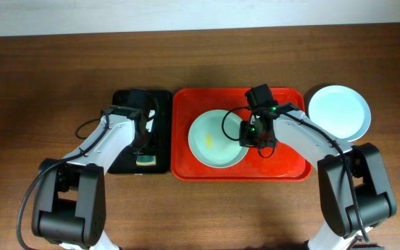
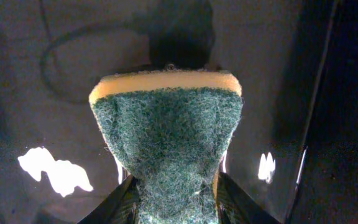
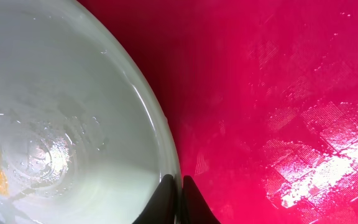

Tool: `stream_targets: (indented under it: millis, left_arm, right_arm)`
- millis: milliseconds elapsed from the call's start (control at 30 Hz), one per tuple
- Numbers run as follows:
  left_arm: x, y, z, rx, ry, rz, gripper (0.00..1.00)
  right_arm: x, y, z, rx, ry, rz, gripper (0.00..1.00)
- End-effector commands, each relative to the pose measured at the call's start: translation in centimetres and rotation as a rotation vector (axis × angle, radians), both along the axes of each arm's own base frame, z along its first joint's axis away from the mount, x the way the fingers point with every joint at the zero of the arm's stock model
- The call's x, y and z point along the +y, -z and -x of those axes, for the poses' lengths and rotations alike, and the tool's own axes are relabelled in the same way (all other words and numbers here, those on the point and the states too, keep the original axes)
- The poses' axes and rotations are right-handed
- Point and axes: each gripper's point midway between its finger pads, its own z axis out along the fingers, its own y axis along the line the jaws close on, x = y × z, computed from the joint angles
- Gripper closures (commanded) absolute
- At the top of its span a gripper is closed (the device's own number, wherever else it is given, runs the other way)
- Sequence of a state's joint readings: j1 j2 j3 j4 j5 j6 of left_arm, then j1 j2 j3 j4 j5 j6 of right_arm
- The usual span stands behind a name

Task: Clean dirty plates on tray and stack at the side
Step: 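Reach the left gripper to the sponge on the black tray and grasp it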

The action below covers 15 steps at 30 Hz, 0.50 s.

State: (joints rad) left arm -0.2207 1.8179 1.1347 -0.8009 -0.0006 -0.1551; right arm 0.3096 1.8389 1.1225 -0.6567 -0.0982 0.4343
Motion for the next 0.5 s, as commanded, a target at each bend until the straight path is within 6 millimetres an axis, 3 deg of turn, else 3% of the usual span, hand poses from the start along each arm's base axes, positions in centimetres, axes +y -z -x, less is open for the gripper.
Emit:
stream_targets:
  millis: [0,300,400,467]
  left_arm:
    - [0.0,0.6,0.1,0.009,-0.038,0.006,0.62]
    - [0.9,0.6,-0.1,0.010,-0.066,0.005,0.63]
    - [0.9,0.8,0.3,0.024,-0.065,0.002,0.74]
    - [1.0,1.2,0.7,0.032,-0.065,0.000,0.74]
  right_arm:
    - [0.0,0.4,0.6,0.017,-0.007,0.008,0.95]
    - [0.0,0.4,0.6,0.016,-0.007,0.007,0.91]
    - [0.0,0.4,0.6,0.016,-0.007,0.007,0.90]
    - [0.0,0.4,0.6,0.016,-0.007,0.007,0.90]
